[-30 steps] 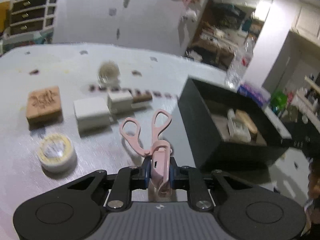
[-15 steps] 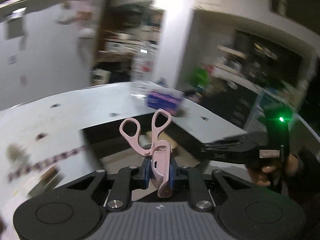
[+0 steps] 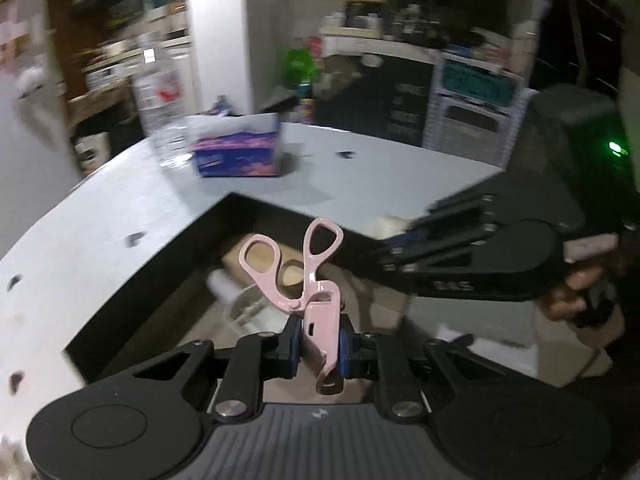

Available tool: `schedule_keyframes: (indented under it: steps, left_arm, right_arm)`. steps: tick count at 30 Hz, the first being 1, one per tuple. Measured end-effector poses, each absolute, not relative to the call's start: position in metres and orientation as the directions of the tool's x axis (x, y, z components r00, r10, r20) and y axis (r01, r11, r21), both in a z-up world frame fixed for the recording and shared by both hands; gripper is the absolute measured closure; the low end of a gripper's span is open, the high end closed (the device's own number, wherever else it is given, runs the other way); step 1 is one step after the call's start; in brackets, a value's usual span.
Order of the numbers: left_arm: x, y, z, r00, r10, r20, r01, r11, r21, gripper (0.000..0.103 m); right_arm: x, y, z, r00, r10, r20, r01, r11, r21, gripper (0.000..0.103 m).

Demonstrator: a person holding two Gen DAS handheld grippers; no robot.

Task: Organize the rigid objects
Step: 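Carry the pink scissors into the black box and release them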

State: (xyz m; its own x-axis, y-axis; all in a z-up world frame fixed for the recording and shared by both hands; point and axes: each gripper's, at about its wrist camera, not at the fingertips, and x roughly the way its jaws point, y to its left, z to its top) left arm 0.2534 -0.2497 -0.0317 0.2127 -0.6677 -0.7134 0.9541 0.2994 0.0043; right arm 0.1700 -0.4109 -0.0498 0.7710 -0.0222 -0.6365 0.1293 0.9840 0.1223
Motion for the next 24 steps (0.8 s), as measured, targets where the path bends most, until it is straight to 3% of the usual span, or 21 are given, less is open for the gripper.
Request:
schedule_keyframes:
  steps: [8, 10, 12, 15, 20, 22, 24]
  left_arm:
    - [0.259, -0.268, -0.047, 0.147, -0.672, -0.725, 0.956, 0.285, -0.071, 0.082]
    - [0.262, -0.271, -0.053, 0.161, -0.665, -0.729, 0.943, 0.321, -0.084, 0.069]
    - [0.267, -0.269, -0.054, 0.163, -0.669, -0.725, 0.929, 0.351, -0.115, 0.062]
    - [0.273, -0.264, -0.053, 0.138, -0.684, -0.717, 0.914, 0.367, -0.174, 0.059]
    - [0.269, -0.259, -0.049, 0.167, -0.678, -0.716, 0.907, 0.390, -0.157, 0.058]
    - [0.268, -0.255, -0.047, 0.180, -0.681, -0.710, 0.902, 0.402, -0.158, 0.047]
    - [0.266, -0.251, -0.045, 0.199, -0.679, -0.707, 0.896, 0.418, -0.149, 0.045]
  right_arm:
    - [0.170, -0.411, -0.050, 0.770, -0.020, -0.638, 0.129, 0.984, 0.125, 0.096]
    - [0.170, -0.411, -0.050, 0.770, -0.019, -0.638, 0.129, 0.983, 0.127, 0.096]
    - [0.170, -0.411, -0.050, 0.770, -0.019, -0.638, 0.129, 0.984, 0.126, 0.096]
    - [0.170, -0.412, -0.050, 0.771, -0.018, -0.637, 0.129, 0.983, 0.128, 0.096]
    - [0.170, -0.412, -0.050, 0.770, -0.018, -0.637, 0.129, 0.983, 0.128, 0.096]
    - [0.170, -0.412, -0.050, 0.770, -0.018, -0.637, 0.129, 0.983, 0.128, 0.096]
    - [0.170, -0.412, -0.050, 0.771, -0.018, -0.637, 0.128, 0.983, 0.128, 0.096]
